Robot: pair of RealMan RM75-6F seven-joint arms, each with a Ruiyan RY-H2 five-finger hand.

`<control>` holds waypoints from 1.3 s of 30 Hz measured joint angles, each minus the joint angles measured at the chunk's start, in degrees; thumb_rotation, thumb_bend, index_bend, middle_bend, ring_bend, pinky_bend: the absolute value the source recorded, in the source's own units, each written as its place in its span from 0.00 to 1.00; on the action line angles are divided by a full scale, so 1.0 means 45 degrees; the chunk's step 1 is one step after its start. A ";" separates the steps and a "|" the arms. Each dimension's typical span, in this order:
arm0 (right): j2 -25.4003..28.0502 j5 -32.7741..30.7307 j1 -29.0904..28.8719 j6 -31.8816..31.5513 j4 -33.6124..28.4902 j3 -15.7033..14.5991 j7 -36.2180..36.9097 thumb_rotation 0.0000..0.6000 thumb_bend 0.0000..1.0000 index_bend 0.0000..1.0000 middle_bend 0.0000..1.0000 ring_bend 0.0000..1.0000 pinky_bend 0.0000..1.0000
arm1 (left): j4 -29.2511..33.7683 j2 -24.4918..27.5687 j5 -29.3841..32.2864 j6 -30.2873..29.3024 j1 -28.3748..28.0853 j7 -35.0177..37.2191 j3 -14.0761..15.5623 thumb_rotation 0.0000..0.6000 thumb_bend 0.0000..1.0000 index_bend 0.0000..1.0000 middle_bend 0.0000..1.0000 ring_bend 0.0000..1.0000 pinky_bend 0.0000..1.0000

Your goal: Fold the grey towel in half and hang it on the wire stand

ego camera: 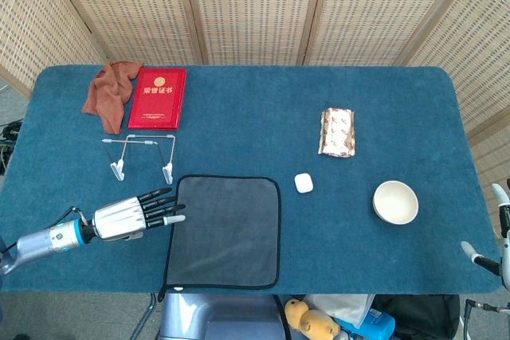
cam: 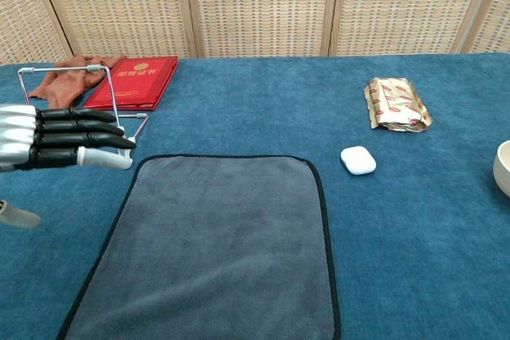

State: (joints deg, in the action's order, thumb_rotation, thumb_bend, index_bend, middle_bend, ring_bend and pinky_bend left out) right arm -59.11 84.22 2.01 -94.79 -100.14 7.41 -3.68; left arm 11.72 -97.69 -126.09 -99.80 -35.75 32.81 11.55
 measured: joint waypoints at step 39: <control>0.0202 -0.0722 -0.0169 0.0582 0.0063 0.0223 0.0422 1.00 0.00 0.00 0.00 0.00 0.00 | -0.1076 -0.2085 0.1423 0.2238 -0.1447 -0.0676 0.2130 1.00 0.17 0.00 0.00 0.00 0.00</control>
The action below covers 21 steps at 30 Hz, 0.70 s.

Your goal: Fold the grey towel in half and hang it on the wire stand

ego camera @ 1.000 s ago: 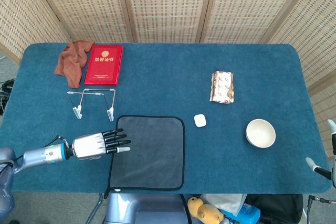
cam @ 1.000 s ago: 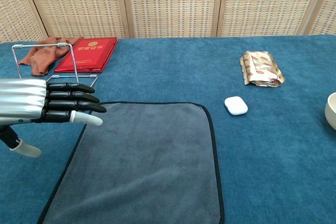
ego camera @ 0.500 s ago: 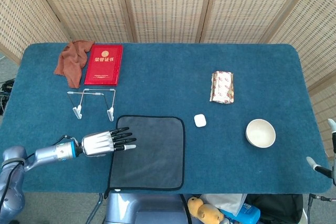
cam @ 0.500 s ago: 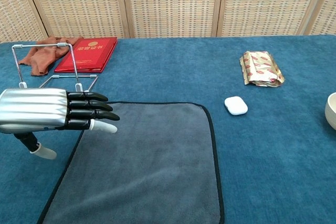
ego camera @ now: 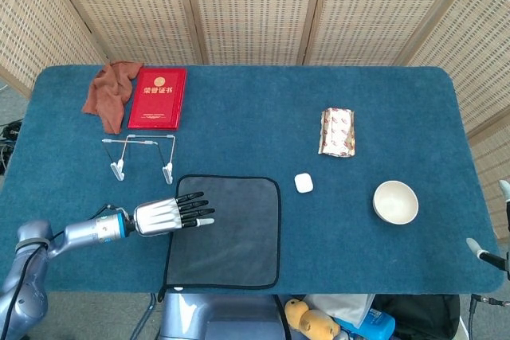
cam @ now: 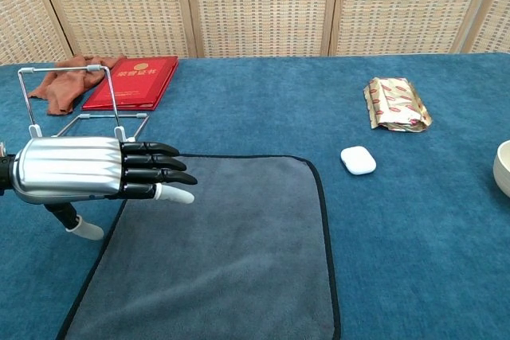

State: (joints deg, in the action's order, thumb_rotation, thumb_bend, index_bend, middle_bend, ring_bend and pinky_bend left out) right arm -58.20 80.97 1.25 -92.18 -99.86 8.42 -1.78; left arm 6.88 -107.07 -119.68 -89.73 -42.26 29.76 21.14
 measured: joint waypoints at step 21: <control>0.0143 -0.0002 0.0060 0.0006 -0.0041 -0.0033 0.0240 1.00 0.00 0.00 0.00 0.00 0.00 | -0.0047 -0.0183 0.0219 0.0303 -0.0283 -0.0375 0.0595 1.00 0.31 0.03 0.00 0.00 0.00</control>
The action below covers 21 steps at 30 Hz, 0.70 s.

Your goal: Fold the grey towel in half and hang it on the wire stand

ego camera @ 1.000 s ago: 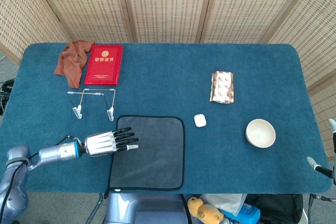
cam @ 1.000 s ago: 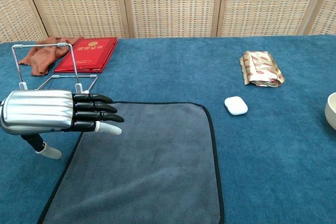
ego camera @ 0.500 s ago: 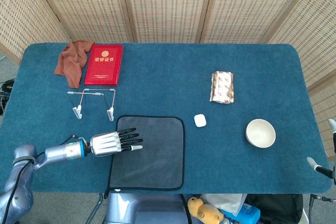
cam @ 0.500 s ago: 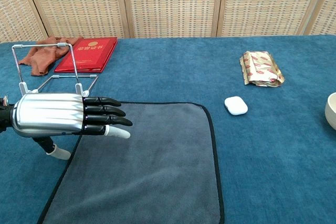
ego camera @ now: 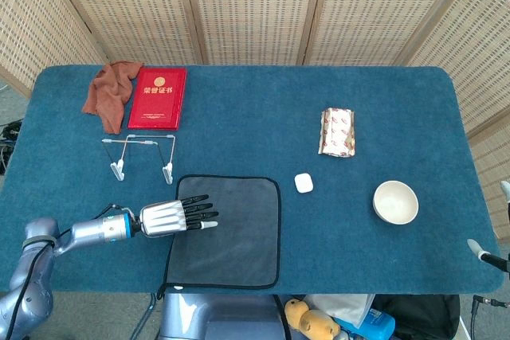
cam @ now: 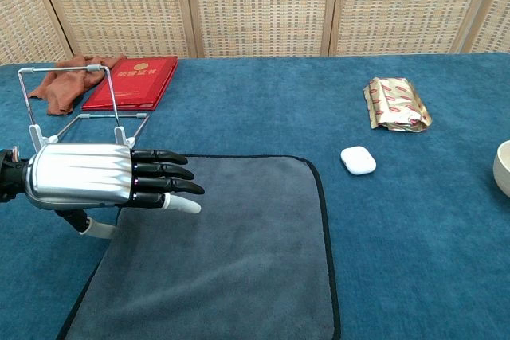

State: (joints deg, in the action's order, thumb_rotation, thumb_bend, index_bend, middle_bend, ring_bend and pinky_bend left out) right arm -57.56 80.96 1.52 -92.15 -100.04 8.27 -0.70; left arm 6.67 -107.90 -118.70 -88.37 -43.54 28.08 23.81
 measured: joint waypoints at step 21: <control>0.0114 0.0163 0.0041 0.0001 -0.0044 -0.0097 0.0195 1.00 0.00 0.00 0.00 0.00 0.00 | 0.0017 0.0159 0.0194 -0.0141 0.0023 -0.0205 0.0292 1.00 0.38 0.22 0.00 0.00 0.00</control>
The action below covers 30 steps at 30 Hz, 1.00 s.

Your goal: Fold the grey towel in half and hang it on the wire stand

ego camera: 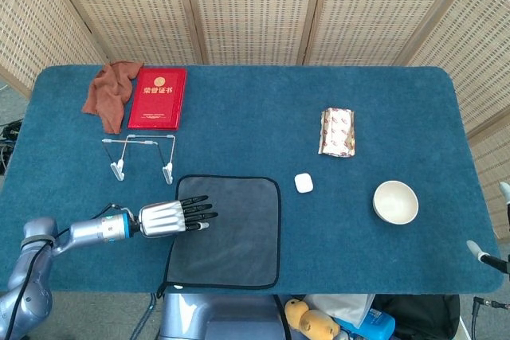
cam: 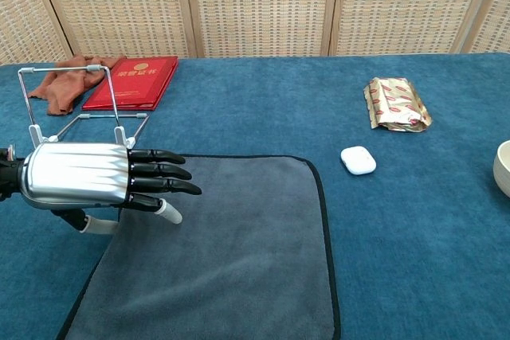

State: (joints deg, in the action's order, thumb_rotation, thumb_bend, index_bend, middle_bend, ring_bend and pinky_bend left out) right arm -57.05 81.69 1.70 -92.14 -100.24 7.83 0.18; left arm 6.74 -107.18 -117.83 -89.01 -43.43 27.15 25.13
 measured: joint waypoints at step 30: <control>0.0216 0.0272 0.0034 0.0099 -0.0118 -0.0204 0.0315 1.00 0.00 0.00 0.00 0.00 0.00 | 0.0020 0.0007 0.0306 -0.0499 0.0131 -0.0677 0.0055 1.00 0.41 0.75 0.00 0.00 0.00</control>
State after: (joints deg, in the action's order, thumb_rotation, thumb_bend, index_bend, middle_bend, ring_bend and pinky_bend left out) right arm -56.08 82.92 1.86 -91.70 -100.77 6.91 1.60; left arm 6.83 -107.15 -116.45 -91.25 -42.84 24.11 25.38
